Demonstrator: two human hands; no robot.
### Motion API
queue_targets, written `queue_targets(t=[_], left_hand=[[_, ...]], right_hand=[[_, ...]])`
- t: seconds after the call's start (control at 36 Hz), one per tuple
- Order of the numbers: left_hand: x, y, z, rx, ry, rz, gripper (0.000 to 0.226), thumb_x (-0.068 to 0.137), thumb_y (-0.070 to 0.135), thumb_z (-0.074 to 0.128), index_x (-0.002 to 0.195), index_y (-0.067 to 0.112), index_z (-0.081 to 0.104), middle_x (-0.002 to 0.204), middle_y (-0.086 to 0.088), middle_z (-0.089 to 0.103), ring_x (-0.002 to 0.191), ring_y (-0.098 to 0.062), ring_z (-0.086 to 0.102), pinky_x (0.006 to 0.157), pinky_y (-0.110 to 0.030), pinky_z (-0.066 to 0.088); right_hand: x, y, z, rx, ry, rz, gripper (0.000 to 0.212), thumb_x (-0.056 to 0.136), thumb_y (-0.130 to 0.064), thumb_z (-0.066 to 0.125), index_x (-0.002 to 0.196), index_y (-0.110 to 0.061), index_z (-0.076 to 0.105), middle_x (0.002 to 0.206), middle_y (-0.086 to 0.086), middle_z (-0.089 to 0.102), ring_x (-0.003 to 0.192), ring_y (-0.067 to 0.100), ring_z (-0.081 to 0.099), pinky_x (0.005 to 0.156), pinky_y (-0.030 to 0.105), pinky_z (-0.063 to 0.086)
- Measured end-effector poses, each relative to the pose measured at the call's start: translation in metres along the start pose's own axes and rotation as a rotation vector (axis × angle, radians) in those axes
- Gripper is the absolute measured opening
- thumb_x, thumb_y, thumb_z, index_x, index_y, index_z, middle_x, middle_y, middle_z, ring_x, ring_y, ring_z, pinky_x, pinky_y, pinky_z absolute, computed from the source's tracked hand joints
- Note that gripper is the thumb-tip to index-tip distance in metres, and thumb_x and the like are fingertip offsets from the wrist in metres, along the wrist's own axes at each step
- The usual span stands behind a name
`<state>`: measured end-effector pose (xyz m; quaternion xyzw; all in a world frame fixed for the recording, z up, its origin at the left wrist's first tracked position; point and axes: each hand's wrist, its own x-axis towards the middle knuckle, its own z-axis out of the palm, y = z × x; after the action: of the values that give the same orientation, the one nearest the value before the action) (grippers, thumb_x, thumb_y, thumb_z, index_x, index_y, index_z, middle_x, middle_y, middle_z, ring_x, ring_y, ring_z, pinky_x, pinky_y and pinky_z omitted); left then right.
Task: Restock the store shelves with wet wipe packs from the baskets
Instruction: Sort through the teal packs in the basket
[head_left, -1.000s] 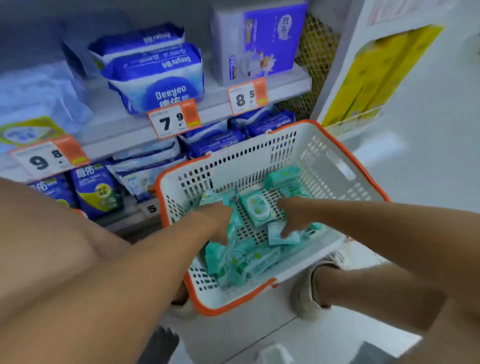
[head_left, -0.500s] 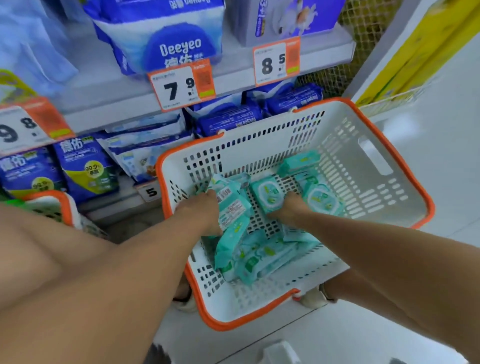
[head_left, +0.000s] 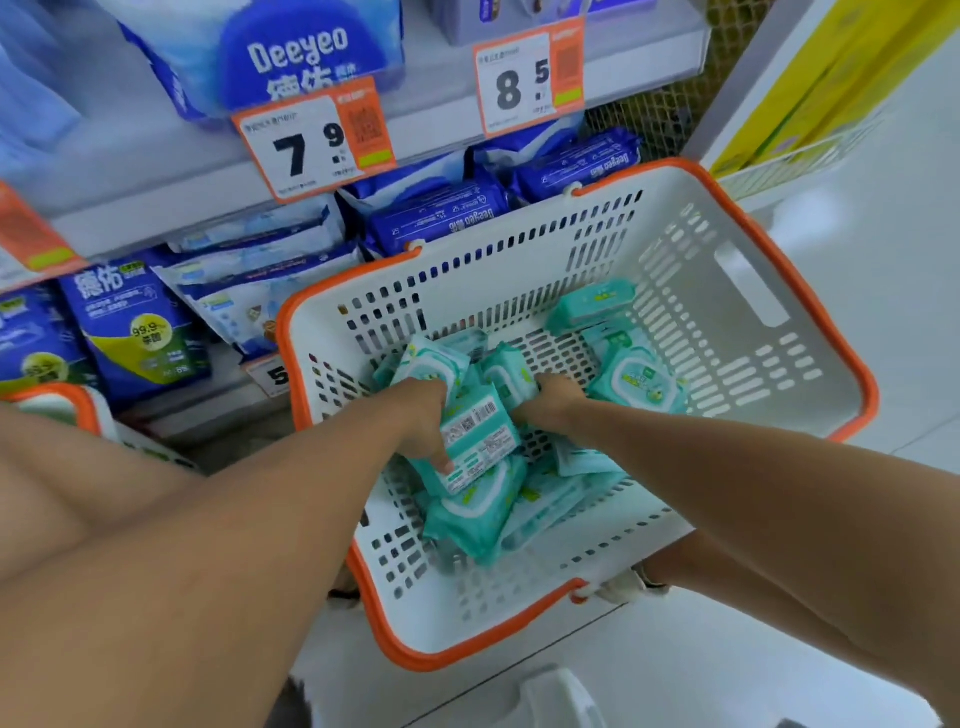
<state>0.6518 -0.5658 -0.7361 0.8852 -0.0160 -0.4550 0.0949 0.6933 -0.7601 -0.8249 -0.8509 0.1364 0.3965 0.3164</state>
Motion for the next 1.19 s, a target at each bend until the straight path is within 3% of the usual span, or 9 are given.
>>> queue_targets(t=[0.19,0.31,0.33,0.36,0.64,0.81,0.89,1.03,1.19], left_hand=[[0.002,0.01,-0.007,-0.035,0.034,-0.059,0.078,0.08,0.055,0.075,0.136,0.008,0.049,0.13,-0.01,0.054,0.112,-0.026,0.056,0.091,-0.034,0.051],[-0.002,0.012,-0.02,-0.217,0.277,-0.029,0.053,0.08,0.053,0.075,0.103,0.006,0.065,0.08,-0.015,0.054,0.072,-0.021,0.057,0.062,-0.033,0.046],[-0.003,0.011,-0.023,-0.28,0.314,-0.003,0.048,0.081,0.049,0.077,0.101,0.007,0.065,0.115,-0.018,0.055,0.075,-0.023,0.059,0.065,-0.035,0.047],[-0.003,0.009,-0.024,-0.354,0.333,0.026,0.044,0.081,0.045,0.079,0.104,0.01,0.066,0.083,0.004,0.041,0.08,-0.024,0.061,0.067,-0.034,0.048],[-0.012,0.01,-0.054,-1.574,0.005,0.024,0.079,0.084,0.08,0.042,0.125,0.015,0.057,0.114,-0.014,0.072,0.101,-0.034,0.071,0.088,-0.053,0.057],[-0.013,0.015,-0.054,-1.331,0.032,-0.014,0.062,0.069,0.044,0.084,0.122,0.019,0.064,0.106,-0.009,0.076,0.086,-0.025,0.076,0.063,-0.029,0.06],[-0.004,0.006,-0.041,-1.311,0.207,-0.097,0.055,0.073,0.036,0.086,0.12,0.018,0.064,0.101,-0.006,0.076,0.079,-0.021,0.076,0.058,-0.026,0.059],[0.002,-0.007,-0.037,-1.28,0.413,-0.207,0.057,0.076,0.035,0.084,0.126,0.02,0.058,0.117,-0.004,0.066,0.097,-0.024,0.068,0.076,-0.038,0.061],[-0.002,-0.002,-0.037,-1.431,0.35,-0.13,0.052,0.082,0.019,0.081,0.126,0.023,0.055,0.118,-0.004,0.065,0.092,-0.024,0.071,0.056,-0.033,0.06]], right_hand=[[-0.009,0.003,-0.027,0.363,0.095,0.018,0.062,0.074,-0.034,0.085,0.122,-0.004,0.059,0.102,0.014,0.066,0.082,0.025,0.068,0.064,0.035,0.062],[-0.015,0.007,-0.062,0.61,0.162,-0.016,0.04,0.074,-0.027,0.084,0.105,-0.008,0.065,0.1,0.014,0.072,0.082,0.026,0.072,0.073,0.038,0.063],[-0.017,0.009,-0.072,0.666,0.147,-0.029,0.039,0.076,-0.024,0.082,0.107,-0.009,0.066,0.1,0.013,0.072,0.084,0.026,0.072,0.074,0.037,0.063],[-0.02,0.011,-0.081,0.722,0.105,-0.034,0.039,0.078,-0.021,0.079,0.111,-0.009,0.065,0.101,0.013,0.071,0.086,0.026,0.071,0.077,0.038,0.062],[-0.041,-0.01,-0.103,0.996,-0.484,-0.169,0.034,0.08,-0.019,0.061,0.114,-0.017,0.061,0.103,0.006,0.068,0.088,0.021,0.065,0.075,0.033,0.055],[-0.042,-0.047,-0.078,0.559,-0.501,-0.233,0.044,0.085,-0.039,0.069,0.121,-0.014,0.064,0.117,0.008,0.07,0.105,0.025,0.068,0.09,0.039,0.057],[-0.032,-0.052,-0.071,0.3,-0.114,-0.255,0.063,0.093,-0.064,0.052,0.117,-0.009,0.068,0.118,0.012,0.07,0.114,0.032,0.065,0.093,0.04,0.054],[-0.015,-0.019,-0.065,-0.755,0.103,-0.35,0.1,0.074,-0.051,0.082,0.154,-0.019,0.031,0.154,0.009,0.042,0.138,0.031,0.042,0.111,0.042,0.037],[-0.006,0.0,-0.047,-1.039,0.208,-0.344,0.073,0.076,-0.035,0.079,0.138,-0.02,0.043,0.134,0.01,0.045,0.123,0.033,0.046,0.095,0.049,0.043]])
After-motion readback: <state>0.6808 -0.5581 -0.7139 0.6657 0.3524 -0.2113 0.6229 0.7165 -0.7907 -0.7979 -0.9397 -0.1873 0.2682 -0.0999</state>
